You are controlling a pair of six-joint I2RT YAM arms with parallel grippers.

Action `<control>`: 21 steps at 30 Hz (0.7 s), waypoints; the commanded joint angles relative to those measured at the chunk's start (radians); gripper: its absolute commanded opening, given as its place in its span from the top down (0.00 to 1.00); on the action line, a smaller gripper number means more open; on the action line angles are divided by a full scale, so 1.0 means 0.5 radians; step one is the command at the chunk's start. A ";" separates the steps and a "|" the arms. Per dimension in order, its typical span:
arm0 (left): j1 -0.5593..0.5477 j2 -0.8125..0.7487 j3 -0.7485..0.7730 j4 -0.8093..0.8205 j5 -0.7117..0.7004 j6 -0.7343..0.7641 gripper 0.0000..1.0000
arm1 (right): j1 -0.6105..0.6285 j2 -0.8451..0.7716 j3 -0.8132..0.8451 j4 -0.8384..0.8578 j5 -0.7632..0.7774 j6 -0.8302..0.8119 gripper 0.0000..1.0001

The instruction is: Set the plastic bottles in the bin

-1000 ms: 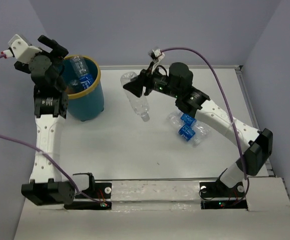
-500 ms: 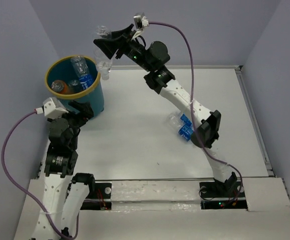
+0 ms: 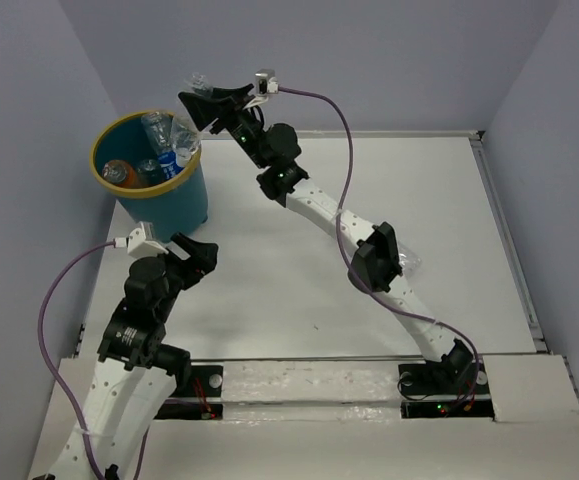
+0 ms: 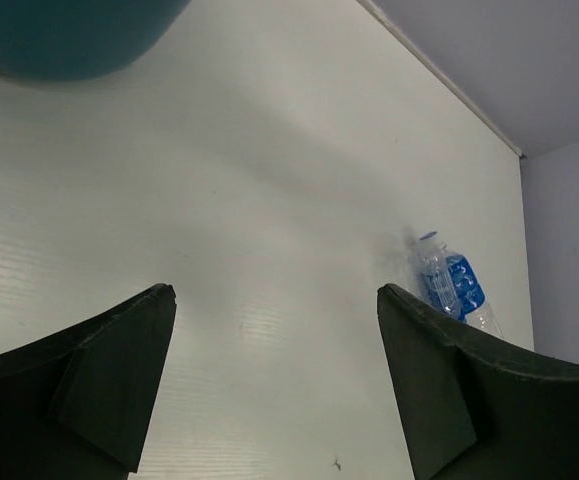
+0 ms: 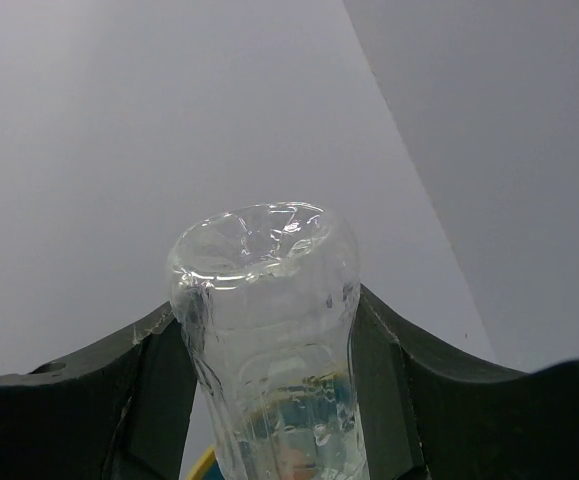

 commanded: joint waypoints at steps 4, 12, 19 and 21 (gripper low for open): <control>-0.022 -0.054 -0.066 0.079 -0.065 -0.121 0.09 | 0.087 0.041 0.038 0.184 0.138 0.051 0.61; -0.022 0.040 0.253 0.110 -0.420 -0.032 0.09 | 0.130 0.020 -0.259 -0.049 -0.107 -0.142 0.37; -0.013 0.317 0.658 0.248 -0.712 0.097 0.09 | 0.130 -0.183 -0.483 -0.283 -0.245 -0.292 0.08; 0.000 0.399 0.756 0.282 -0.789 0.109 0.09 | 0.130 -0.311 -0.575 -0.310 -0.246 -0.314 0.02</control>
